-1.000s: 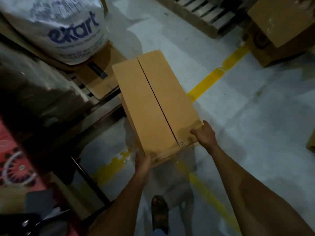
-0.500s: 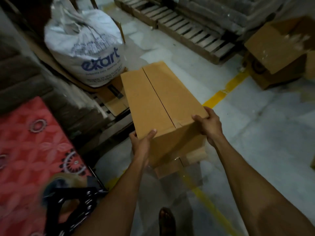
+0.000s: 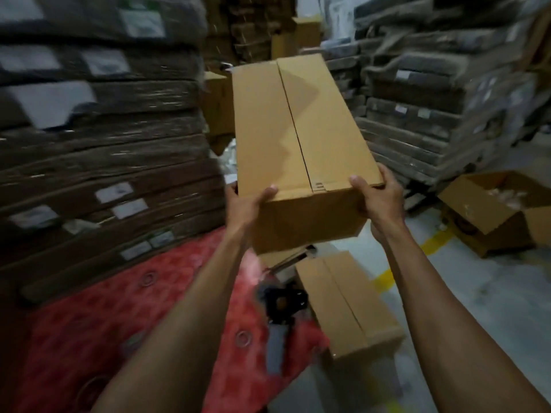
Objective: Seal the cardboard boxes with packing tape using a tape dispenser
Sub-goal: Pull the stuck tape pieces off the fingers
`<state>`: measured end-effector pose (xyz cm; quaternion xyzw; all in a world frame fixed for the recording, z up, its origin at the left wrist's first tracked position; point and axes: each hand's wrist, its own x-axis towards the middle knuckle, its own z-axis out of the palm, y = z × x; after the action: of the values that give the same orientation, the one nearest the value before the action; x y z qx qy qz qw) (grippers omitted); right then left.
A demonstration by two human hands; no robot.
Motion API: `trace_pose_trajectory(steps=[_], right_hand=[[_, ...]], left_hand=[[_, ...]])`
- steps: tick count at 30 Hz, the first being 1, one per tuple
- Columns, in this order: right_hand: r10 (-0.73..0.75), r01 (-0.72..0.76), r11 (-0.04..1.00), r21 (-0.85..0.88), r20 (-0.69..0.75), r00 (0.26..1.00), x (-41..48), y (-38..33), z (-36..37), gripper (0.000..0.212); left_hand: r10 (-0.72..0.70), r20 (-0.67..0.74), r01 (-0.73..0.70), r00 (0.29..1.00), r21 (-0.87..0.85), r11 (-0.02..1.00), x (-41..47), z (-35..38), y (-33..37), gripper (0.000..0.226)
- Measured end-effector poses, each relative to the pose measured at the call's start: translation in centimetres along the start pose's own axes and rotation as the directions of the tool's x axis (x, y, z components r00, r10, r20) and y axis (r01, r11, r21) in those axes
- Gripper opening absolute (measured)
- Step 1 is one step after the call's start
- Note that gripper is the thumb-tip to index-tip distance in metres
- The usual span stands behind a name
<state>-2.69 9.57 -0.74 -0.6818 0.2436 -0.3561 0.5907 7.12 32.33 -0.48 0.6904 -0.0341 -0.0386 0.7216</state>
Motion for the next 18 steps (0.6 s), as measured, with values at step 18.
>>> trace_pose_trajectory(steps=[18], right_hand=[[0.162,-0.167,0.986,-0.017,0.362,0.918,-33.5,-0.9,13.8,0.059]], left_hand=[[-0.04,-0.42,0.131,0.907,0.19,0.973,-23.1,-33.9,-3.3,0.078]])
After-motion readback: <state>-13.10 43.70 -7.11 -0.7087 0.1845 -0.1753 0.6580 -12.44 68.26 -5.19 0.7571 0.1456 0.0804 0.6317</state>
